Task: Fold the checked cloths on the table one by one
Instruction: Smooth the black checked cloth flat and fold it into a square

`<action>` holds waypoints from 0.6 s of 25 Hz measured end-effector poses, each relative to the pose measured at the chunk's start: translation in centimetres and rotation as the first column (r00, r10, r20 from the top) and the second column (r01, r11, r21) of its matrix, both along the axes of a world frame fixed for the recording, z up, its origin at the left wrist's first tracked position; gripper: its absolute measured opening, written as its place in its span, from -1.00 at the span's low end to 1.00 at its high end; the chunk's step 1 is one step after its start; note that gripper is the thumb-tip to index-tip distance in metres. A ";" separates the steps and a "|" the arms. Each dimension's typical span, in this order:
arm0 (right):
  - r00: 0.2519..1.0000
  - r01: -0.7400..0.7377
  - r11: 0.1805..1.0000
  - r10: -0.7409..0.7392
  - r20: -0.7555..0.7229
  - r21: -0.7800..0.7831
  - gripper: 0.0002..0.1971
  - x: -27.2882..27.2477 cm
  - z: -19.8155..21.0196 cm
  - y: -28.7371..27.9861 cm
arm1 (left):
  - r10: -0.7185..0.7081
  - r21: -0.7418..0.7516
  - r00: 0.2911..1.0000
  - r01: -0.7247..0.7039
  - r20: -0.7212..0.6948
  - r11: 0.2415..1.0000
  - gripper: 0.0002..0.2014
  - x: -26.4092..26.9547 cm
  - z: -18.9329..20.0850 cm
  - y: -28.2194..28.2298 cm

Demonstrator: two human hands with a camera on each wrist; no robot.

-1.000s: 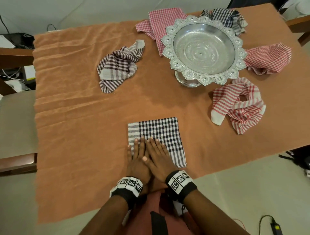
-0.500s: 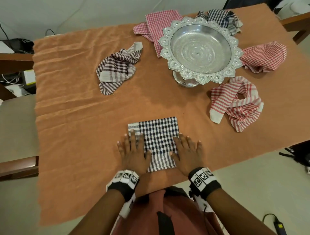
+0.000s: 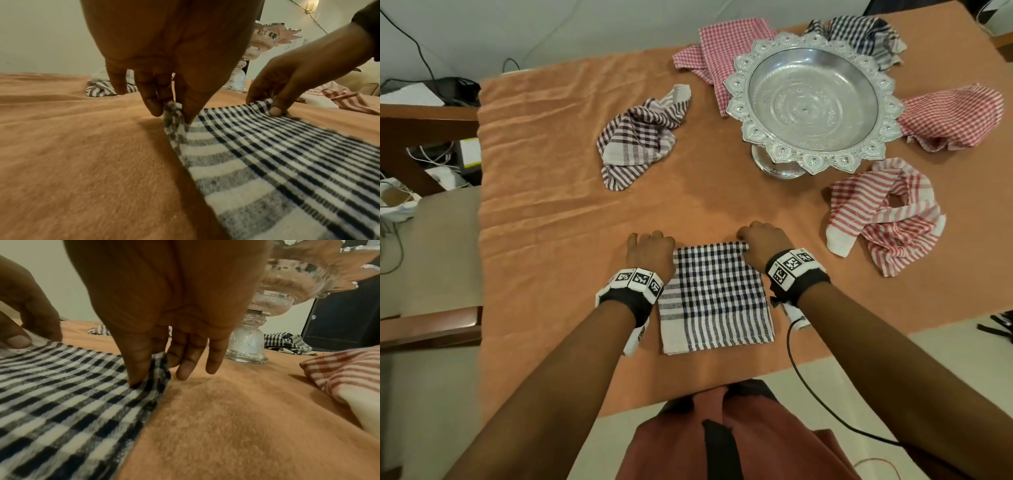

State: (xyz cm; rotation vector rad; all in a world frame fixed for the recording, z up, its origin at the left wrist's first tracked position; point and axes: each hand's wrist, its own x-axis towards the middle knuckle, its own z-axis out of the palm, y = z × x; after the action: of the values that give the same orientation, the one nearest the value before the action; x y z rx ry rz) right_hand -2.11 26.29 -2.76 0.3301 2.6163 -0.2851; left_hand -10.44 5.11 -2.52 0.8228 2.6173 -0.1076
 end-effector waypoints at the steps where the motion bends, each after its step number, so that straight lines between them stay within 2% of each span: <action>1: 1.000 -0.002 1.000 0.002 0.000 0.007 -0.68 -0.3 0.2 0.2 | 0.007 0.002 1.000 -0.007 -0.011 1.000 -0.66 -0.2 0.2 0.1; 3: 0.993 0.066 0.998 -0.066 -0.094 -0.002 -0.77 -0.5 0.9 0.8 | 0.054 0.083 0.998 -0.051 -0.045 0.995 -0.72 -0.6 0.7 0.2; 6: 0.937 0.140 0.988 -0.155 -0.311 -0.070 -0.81 0.0 1.9 1.3 | 0.103 0.259 0.993 -0.085 -0.055 0.962 -0.75 -0.7 1.8 -0.2; 9: 0.931 0.095 0.993 -0.115 -0.345 -0.073 -0.84 2.4 2.3 0.8 | 0.055 0.345 0.997 -0.034 -0.050 0.938 -0.79 1.2 2.7 -1.4; 11: 0.929 0.087 0.994 -0.105 -0.356 -0.065 -0.83 4.9 2.3 0.2 | 0.019 0.397 0.995 0.020 -0.094 0.918 -0.82 3.6 2.7 -2.7; 15: 0.890 0.080 0.996 -0.094 -0.445 -0.050 -0.85 10.5 1.5 -1.6 | -0.011 0.434 0.987 0.079 -0.158 0.897 -0.85 8.6 1.3 -5.3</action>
State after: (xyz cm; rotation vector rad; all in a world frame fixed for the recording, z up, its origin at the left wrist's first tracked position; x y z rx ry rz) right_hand 8.39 24.65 -1.22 0.4132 3.0509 -0.4811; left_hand -1.85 -0.18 -1.19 1.0591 2.8101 0.4451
